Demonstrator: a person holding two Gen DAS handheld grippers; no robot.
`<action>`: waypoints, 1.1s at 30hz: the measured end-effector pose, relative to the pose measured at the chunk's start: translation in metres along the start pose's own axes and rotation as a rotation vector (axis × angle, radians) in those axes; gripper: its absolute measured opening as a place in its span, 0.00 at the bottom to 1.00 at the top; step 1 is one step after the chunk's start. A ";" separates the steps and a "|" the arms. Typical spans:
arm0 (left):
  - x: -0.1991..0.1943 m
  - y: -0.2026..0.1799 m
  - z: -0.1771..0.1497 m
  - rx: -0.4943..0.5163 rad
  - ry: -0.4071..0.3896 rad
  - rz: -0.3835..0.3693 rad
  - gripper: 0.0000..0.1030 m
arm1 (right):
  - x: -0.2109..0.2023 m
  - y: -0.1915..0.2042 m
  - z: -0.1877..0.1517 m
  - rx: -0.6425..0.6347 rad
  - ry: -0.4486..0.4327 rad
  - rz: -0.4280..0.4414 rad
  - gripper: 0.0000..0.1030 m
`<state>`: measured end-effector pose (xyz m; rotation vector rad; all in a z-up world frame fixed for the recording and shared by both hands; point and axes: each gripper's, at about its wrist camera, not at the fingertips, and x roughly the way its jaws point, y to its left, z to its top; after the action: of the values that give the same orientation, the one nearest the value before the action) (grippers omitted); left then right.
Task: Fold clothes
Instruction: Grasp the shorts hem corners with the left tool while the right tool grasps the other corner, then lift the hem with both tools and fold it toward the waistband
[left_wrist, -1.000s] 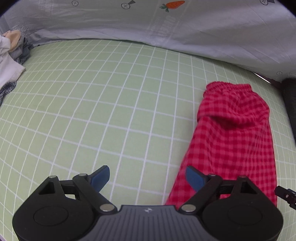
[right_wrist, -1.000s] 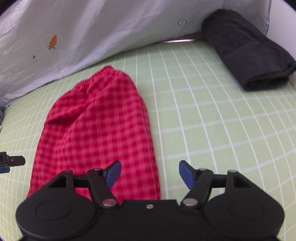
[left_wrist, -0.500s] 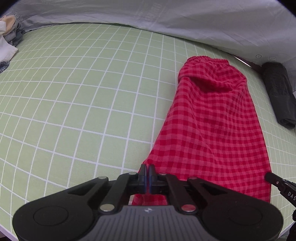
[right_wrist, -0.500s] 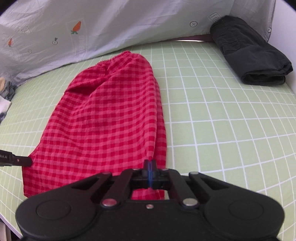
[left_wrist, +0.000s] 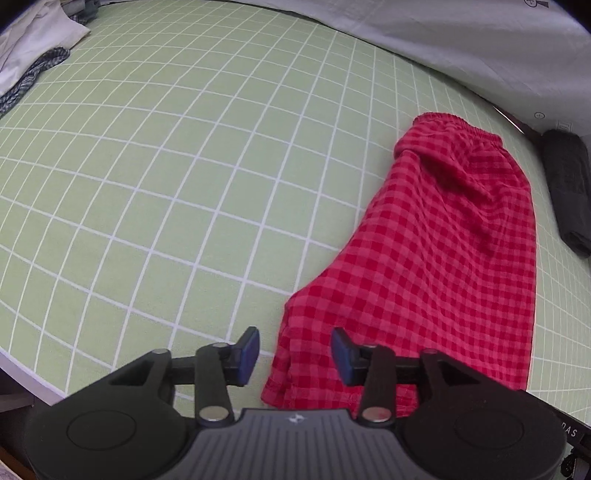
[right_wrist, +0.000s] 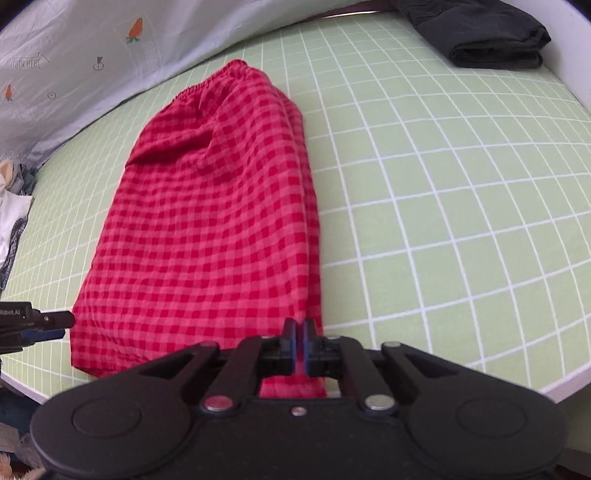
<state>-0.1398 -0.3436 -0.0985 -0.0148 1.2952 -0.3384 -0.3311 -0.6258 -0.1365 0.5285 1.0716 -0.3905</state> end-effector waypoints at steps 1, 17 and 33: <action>0.000 -0.001 -0.001 0.014 -0.004 0.010 0.57 | 0.002 0.002 -0.002 -0.013 -0.004 -0.018 0.37; 0.025 -0.021 -0.033 0.176 0.032 0.092 0.57 | 0.014 0.028 -0.042 -0.123 -0.023 -0.125 0.66; 0.026 -0.037 -0.023 0.192 0.010 0.009 0.06 | 0.013 0.049 -0.037 -0.219 -0.032 -0.063 0.05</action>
<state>-0.1640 -0.3818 -0.1221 0.1547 1.2678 -0.4545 -0.3256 -0.5650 -0.1519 0.2935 1.0866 -0.3303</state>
